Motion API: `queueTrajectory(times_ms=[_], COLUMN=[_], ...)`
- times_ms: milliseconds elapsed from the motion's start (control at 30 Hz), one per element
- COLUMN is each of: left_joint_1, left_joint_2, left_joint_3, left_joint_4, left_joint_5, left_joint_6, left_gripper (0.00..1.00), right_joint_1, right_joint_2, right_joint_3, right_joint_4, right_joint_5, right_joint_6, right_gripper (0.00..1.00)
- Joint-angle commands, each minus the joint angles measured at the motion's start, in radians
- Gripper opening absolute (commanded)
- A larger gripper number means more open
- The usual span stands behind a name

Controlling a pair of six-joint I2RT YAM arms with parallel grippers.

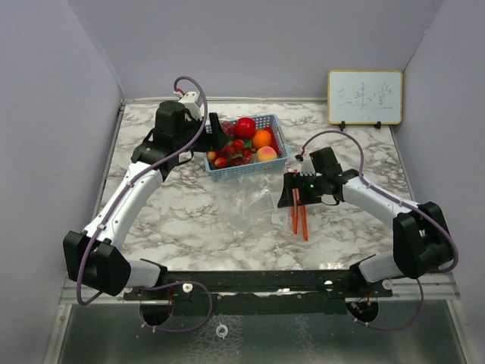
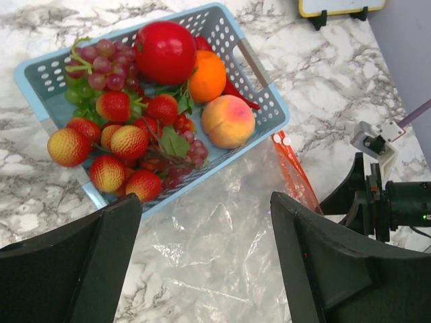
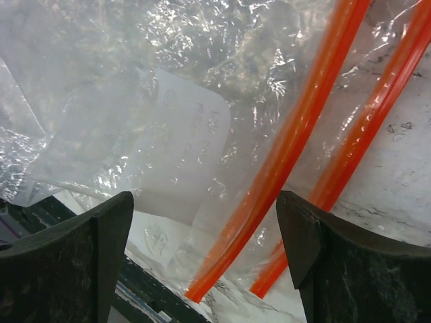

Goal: Place the food in the zip-top bag and seal the zipper
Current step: Pick up the zipper food storage bag at the center of the board.

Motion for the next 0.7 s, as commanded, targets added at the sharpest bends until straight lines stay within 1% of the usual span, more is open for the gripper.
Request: queueTrajectory(times_ms=[0, 33, 67, 133, 200, 233, 267, 333, 433, 533, 667], left_joint_1=[-0.019, -0.024, -0.03, -0.043, -0.058, -0.065, -0.074, -0.098, -0.163, -0.253, -0.326], left_joint_2=[-0.017, -0.025, -0.033, -0.047, -0.052, -0.049, -0.043, -0.028, -0.001, 0.036, 0.094], left_joint_3=[-0.014, -0.016, -0.022, -0.035, -0.049, -0.053, -0.053, -0.053, -0.042, -0.013, 0.02], left_joint_4=[-0.074, -0.079, -0.082, -0.082, -0.081, -0.081, -0.081, -0.075, -0.074, -0.102, -0.132], left_joint_5=[-0.057, -0.058, -0.058, -0.054, -0.036, -0.025, -0.012, 0.018, 0.051, 0.057, 0.042], left_joint_6=[-0.017, -0.022, -0.029, -0.039, -0.054, -0.065, -0.077, -0.111, -0.156, -0.186, -0.231], left_gripper=[0.78, 0.77, 0.76, 0.74, 0.72, 0.71, 0.7, 0.69, 0.68, 0.69, 0.69], right_joint_1=[-0.008, -0.008, -0.008, -0.008, -0.008, -0.008, -0.008, -0.008, -0.009, -0.008, -0.008], right_joint_2=[-0.023, -0.023, -0.024, -0.036, -0.059, -0.072, -0.085, -0.114, -0.149, -0.168, -0.18], right_joint_3=[-0.011, -0.007, -0.001, 0.007, 0.015, 0.023, 0.033, 0.064, 0.1, 0.122, 0.12], right_joint_4=[0.115, 0.119, 0.12, 0.117, 0.11, 0.104, 0.1, 0.095, 0.1, 0.121, 0.157], right_joint_5=[-0.121, -0.135, -0.149, -0.167, -0.176, -0.187, -0.204, -0.239, -0.28, -0.32, -0.375], right_joint_6=[0.028, 0.027, 0.025, 0.021, 0.018, 0.012, 0.003, -0.014, -0.028, -0.031, -0.023], right_gripper=[0.82, 0.76, 0.67, 0.44, 0.23, 0.17, 0.12, 0.09, 0.07, 0.06, 0.04])
